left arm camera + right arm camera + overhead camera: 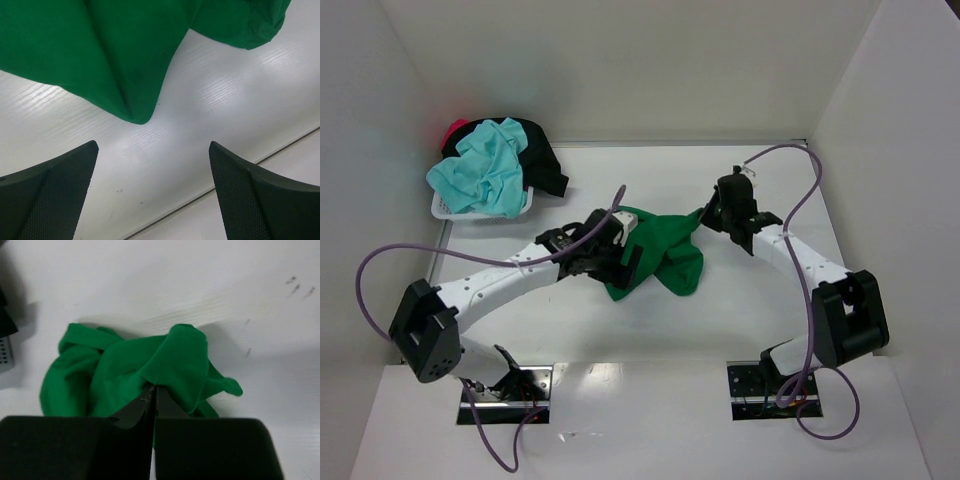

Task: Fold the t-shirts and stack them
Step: Flatten out the tshirt

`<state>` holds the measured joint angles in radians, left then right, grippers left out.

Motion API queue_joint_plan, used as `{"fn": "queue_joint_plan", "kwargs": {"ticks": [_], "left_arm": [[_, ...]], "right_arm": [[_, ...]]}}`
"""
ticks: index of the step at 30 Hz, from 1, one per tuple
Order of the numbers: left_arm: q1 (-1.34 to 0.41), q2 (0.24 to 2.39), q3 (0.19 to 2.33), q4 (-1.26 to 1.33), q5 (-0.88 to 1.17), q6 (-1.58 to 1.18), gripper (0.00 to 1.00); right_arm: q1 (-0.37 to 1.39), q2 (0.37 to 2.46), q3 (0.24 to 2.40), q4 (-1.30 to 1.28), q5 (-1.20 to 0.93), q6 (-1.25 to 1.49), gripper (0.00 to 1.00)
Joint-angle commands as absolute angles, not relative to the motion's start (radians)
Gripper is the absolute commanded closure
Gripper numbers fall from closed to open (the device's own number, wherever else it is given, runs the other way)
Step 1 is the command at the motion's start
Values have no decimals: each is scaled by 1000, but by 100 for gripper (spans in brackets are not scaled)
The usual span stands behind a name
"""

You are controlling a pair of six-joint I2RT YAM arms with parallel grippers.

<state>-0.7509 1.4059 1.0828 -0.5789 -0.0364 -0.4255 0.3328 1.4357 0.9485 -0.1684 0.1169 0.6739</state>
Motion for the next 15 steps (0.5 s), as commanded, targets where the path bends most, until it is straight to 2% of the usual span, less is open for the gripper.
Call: {"fn": "queue_joint_plan", "kwargs": {"ticks": [1,7,14,15], "left_arm": [[-801,1475,1072,-525,-101,-463,1],[-836,1639,1123,-549,-208,-535,1],[-836,1704,1114,-569,-328,-663,1],[-836,1704,1114,-569,-343,-678,4]], "right_arm": [[327,1370,1066,-161,55,655,100],[327,1344,1169,-210,55,626,100],[327,1344,1193,-222,34,617,100],[327,1335,1193,-222,23,617,100]]}}
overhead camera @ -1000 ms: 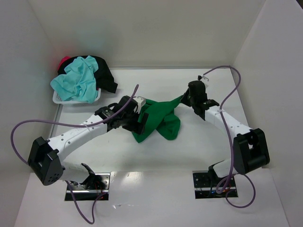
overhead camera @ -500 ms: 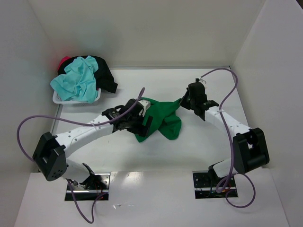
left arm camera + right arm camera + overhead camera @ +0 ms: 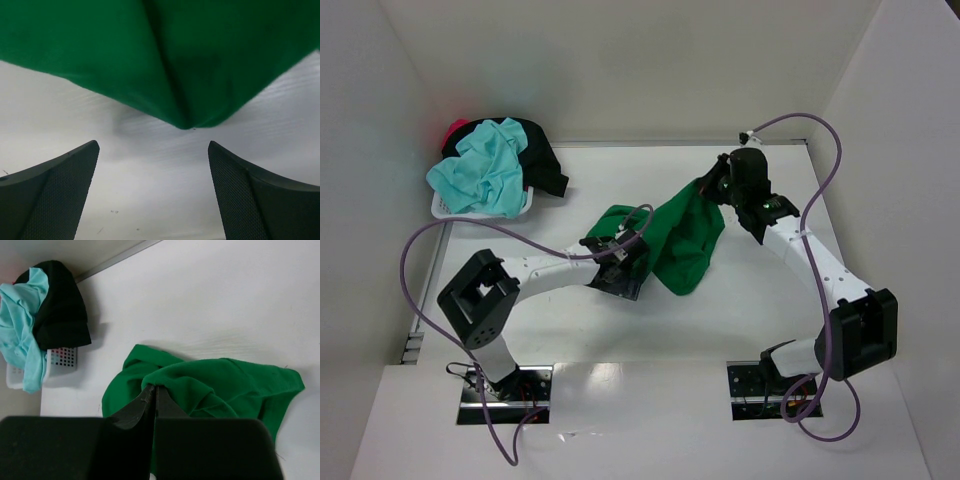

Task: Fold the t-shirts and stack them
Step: Flatten out the tshirt

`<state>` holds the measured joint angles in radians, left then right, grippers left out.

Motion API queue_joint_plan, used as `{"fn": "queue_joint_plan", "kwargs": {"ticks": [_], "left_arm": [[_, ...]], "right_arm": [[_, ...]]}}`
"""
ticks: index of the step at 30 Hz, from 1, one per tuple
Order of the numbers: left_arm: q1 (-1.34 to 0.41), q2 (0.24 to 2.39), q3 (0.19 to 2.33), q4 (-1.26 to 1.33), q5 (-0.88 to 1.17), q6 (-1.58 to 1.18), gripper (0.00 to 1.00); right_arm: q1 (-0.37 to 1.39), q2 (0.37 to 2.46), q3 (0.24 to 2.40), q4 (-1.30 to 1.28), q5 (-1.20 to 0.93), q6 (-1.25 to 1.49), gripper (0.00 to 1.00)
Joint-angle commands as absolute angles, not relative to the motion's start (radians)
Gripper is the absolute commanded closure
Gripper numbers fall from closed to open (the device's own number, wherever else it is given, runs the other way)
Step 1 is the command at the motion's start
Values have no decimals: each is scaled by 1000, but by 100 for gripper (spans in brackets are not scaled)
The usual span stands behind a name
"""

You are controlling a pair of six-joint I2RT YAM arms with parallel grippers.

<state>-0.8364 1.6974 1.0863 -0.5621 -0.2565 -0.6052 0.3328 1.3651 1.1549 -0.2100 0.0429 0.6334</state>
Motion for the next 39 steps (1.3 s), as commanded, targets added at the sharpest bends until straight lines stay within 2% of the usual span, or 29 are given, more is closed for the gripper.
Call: {"fn": "queue_joint_plan", "kwargs": {"ticks": [1,4,13,18,20,21,24,25,29,36,39], "left_arm": [[-836,1715,1114,-557,-344,-678,4],[-836,1742,1144,-529,-334,-678,6],[-836,1740,1138,-419,-223,-678,6],[-836,1761,1118,-400,-278,-710,10],[-836,1787,1127,-428,-304,-710,19],[-836,1799,1143,-439,-313,-719,32],[-836,1812,1155,-448,-347,-729,50],[-836,1812,1155,-459,-356,-729,66],[-836,1775,1155,-469,-379,-747,100],[-836,1607,1230,-574,-474,-688,100],[-782,1453,1354,-681,-361,-572,100]], "right_arm": [[327,1335,1193,-222,14,617,100],[327,1335,1183,-212,5,617,100],[327,1335,1143,-202,5,617,100],[327,1335,1143,-193,-5,617,100],[327,1335,1143,-193,-5,617,100],[327,1335,1152,-193,-5,617,100],[327,1335,1161,-193,-5,617,100],[327,1325,1161,-193,-5,617,100],[327,1316,1170,-193,-5,617,100],[327,1246,1275,-255,15,597,100],[327,1143,1302,-299,38,588,100]]}}
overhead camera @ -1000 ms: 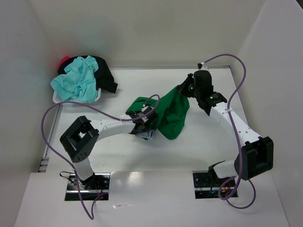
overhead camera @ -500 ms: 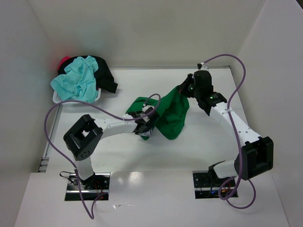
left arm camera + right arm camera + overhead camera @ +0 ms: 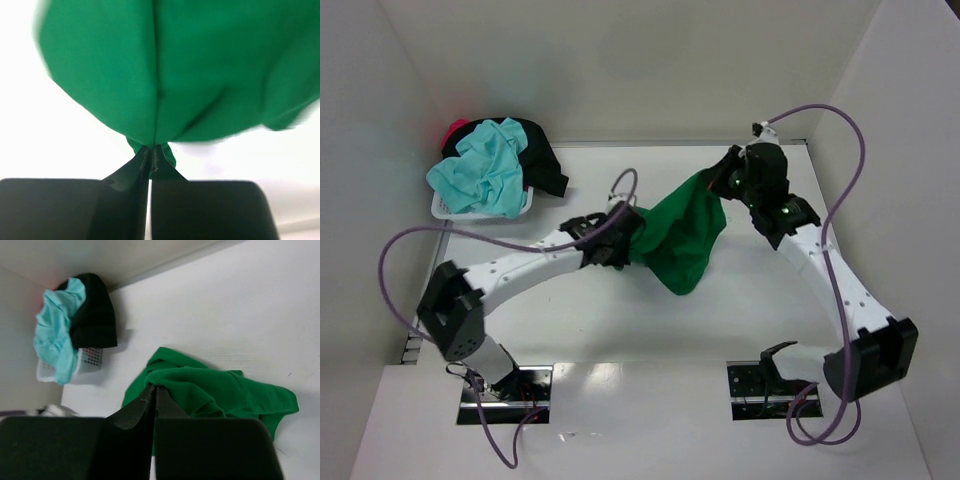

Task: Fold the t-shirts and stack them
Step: Flatten out the tshirt

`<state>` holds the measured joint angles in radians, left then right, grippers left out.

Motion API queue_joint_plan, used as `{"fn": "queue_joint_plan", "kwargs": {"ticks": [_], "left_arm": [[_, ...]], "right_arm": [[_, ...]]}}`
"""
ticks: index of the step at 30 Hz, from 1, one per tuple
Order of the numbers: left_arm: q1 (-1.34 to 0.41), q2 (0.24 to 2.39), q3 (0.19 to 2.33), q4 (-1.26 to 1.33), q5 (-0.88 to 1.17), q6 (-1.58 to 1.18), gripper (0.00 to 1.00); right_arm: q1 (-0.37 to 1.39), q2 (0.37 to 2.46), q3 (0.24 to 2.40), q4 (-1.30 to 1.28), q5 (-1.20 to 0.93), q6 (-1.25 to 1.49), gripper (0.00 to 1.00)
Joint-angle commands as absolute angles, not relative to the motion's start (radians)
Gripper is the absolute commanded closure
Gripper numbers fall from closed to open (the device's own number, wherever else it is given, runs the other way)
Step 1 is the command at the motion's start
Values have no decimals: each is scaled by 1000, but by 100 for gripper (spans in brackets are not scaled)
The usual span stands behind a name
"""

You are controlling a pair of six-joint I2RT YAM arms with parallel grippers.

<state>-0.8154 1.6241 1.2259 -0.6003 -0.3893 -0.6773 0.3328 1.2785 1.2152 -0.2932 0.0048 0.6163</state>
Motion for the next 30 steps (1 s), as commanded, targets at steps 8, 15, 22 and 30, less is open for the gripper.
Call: {"fn": "queue_joint_plan", "kwargs": {"ticks": [8,15,22,30], "left_arm": [[-782,1325,1514,-954,-169,-542,100],[-706,1536,1477,-937,-115,-405,100],[-692,1778,1411,-769,-138,-385,94],[-539,1881,1506,-676,-138,-376,90]], "right_arm": [[327,1008,1322,-402,44,588,100],[327,1072,1261,-355,44,588,100],[327,1153,1146,-288,54,597,100],[308,1264,1100,-198,54,597,100]]}}
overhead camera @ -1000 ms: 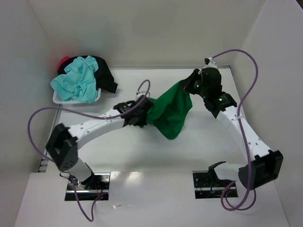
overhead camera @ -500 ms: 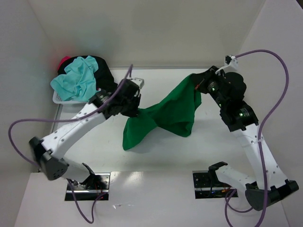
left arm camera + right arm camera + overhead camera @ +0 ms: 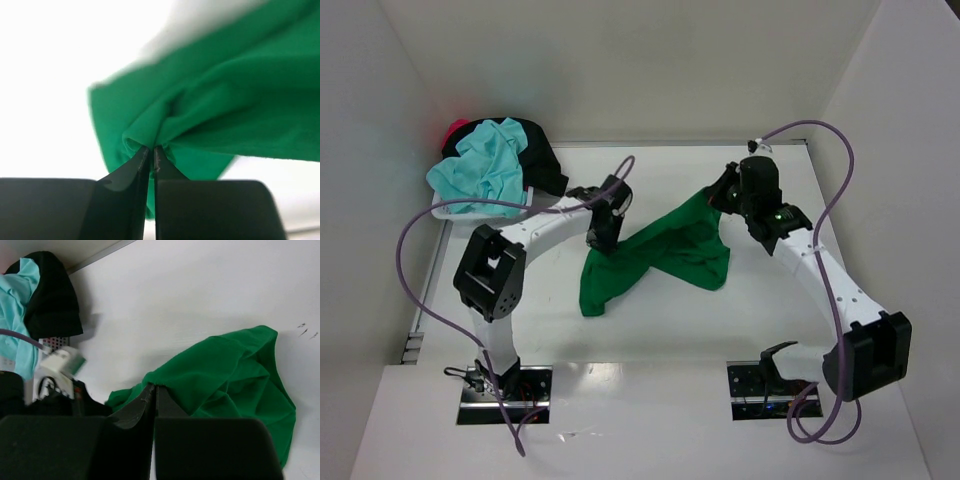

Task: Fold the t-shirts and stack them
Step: Flatten out the tshirt

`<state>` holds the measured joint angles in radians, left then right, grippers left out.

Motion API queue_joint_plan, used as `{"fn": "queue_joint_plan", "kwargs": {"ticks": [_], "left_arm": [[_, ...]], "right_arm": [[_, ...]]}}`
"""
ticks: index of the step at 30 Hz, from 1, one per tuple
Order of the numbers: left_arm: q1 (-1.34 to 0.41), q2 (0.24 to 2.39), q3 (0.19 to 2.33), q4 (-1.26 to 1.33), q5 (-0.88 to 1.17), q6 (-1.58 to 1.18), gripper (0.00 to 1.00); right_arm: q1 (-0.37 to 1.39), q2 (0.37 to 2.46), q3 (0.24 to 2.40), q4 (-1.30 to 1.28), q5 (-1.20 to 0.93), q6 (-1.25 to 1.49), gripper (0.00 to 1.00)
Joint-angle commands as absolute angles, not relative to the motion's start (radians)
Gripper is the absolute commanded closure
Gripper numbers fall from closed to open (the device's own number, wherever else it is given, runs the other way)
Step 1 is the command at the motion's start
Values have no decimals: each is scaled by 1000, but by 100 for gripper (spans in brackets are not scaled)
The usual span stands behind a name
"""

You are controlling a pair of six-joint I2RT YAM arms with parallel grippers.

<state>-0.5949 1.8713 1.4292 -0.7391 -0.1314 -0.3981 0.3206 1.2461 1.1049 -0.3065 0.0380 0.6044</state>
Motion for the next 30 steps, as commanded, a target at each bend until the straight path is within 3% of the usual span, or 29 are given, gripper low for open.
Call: {"fn": "queue_joint_plan", "kwargs": {"ticks": [1,5,6,12,18,30], "left_arm": [[-508,1881,1520,-667,-138,-364,88],[-445,1872,1563,-646,-138,-354,78],[-433,1871,1577,-646,-111,-345,63],[-446,1875,1603,-646,-58,-365,27],[-641,1792,1594,-664,-267,-428,18],[-742,1851,1477,-632,-365,-494,22]], "right_arm": [[308,1275,1100,-183,54,597,100],[308,1318,1100,-160,63,597,100],[308,1334,1100,-144,63,597,100],[308,1396,1120,-115,63,597,100],[308,1454,1120,-106,72,597,100],[278,1505,1129,-87,72,588,100]]}}
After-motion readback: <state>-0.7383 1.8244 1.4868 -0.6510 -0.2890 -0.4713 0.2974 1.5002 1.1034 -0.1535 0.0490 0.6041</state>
